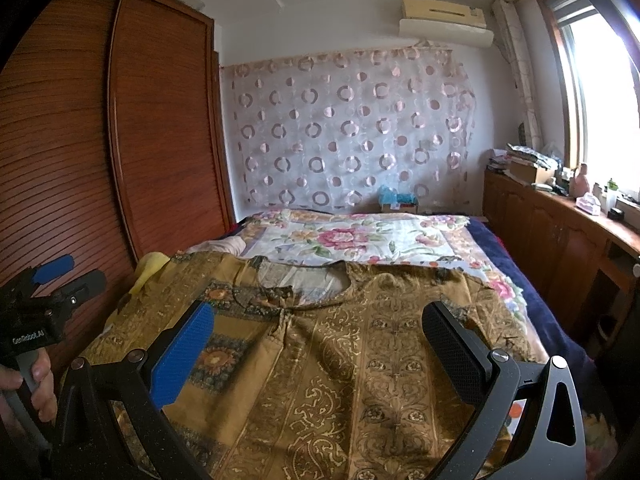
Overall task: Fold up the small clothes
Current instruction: 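Lower the left gripper to the shirt's side panel and grasp it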
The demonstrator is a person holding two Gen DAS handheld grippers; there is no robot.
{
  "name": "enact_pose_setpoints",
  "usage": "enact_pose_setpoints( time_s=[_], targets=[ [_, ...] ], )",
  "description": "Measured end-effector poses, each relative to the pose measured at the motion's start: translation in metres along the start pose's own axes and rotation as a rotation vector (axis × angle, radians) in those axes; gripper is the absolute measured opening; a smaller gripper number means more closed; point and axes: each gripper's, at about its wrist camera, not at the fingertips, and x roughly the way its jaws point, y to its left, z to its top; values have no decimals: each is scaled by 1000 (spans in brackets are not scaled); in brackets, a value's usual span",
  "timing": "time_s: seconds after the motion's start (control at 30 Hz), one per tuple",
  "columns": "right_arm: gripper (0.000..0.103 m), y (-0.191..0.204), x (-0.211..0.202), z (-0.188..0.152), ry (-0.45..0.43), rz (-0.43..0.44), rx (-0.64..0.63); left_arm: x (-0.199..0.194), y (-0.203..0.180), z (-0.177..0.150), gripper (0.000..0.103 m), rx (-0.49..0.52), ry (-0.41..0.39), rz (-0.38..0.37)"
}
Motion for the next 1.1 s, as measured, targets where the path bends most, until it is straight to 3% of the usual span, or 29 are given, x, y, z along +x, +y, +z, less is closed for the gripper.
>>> enact_pose_setpoints(
  time_s=[0.17, 0.67, 0.93, 1.1],
  targets=[
    [103, 2, 8, -2, 20, 25, -10, 6, 19, 1, 103, 1, 30, 24],
    [103, 7, 55, -10, 166, 86, -71, 49, 54, -43, 103, 7, 158, 55],
    [103, 10, 75, -6, 232, 116, -89, 72, 106, -63, 103, 2, 259, 82],
    [103, 9, 73, -6, 245, 130, -89, 87, 128, -65, 89, 3, 311, 79]
  ],
)
